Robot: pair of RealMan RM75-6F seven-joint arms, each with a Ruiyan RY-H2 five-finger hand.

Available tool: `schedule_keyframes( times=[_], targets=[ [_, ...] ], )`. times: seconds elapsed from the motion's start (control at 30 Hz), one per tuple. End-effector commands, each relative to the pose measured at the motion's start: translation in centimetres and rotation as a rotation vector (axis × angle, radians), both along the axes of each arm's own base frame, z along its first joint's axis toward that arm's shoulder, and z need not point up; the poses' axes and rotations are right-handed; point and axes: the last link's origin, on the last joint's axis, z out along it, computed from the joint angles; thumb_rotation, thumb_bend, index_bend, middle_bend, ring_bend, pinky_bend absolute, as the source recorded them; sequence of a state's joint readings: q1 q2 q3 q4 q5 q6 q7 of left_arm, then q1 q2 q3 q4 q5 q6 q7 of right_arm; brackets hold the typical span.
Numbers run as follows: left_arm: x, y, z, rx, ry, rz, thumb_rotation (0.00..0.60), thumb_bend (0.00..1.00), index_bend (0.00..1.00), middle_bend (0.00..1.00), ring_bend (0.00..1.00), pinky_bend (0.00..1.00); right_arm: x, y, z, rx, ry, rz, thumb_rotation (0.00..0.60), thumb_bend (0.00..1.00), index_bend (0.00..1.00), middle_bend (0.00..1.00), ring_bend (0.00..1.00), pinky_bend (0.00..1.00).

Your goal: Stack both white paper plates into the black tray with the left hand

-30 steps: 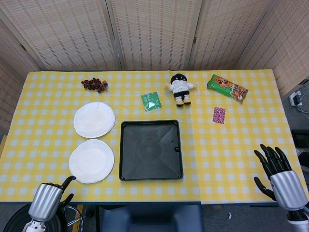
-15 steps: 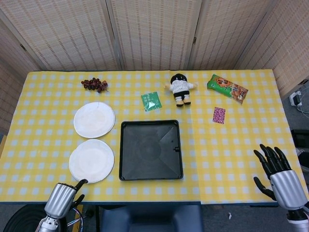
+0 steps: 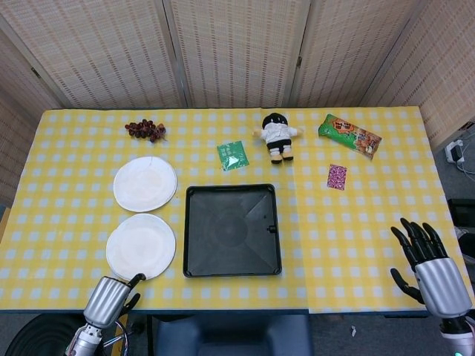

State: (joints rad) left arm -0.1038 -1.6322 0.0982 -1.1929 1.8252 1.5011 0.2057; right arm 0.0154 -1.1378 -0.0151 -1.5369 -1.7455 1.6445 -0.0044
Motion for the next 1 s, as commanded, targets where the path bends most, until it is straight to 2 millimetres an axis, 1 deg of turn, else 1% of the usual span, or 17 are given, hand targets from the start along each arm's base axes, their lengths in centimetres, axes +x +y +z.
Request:
schedule_keyframes(
  times=[0.03,0.3,0.67,0.83,1.0],
  targets=[
    [-0.3,0.7,-0.4,0.004,0.003,0.009,0.6,0.36,0.43,1.0,1.0,1.0,-0.1,-0.1,0.0,0.001,0.002,-0.003,0.6,0.37,0.0,0.0,0.0,0.0],
    [-1.2,2.1,-1.3,0.001,0.03,0.047,0.6,0.36,0.42,1.0,1.0,1.0,-0.3,-0.5,-0.3,0.013,0.011,-0.016,0.6,0.37,0.0,0.0,0.0,0.0],
    [-1.8,3.0,-2.1,0.013,0.035,0.065,0.6,0.35,0.41,1.0,1.0,1.0,-0.4,-0.6,-0.1,0.008,0.003,-0.027,0.6,0.37,0.0,0.0,0.0,0.0],
    [-2.2,3.5,-2.7,0.021,0.045,0.064,0.6,0.36,0.43,1.0,1.0,1.0,-0.5,-0.7,0.0,0.003,0.003,-0.032,0.6,0.37,0.0,0.0,0.0,0.0],
    [-2.2,4.0,-3.0,0.059,0.039,0.049,0.6,0.36,0.48,1.0,1.0,1.0,-0.6,-0.8,0.0,0.003,0.003,-0.038,0.6,0.37,0.0,0.0,0.0,0.0]
  ],
)
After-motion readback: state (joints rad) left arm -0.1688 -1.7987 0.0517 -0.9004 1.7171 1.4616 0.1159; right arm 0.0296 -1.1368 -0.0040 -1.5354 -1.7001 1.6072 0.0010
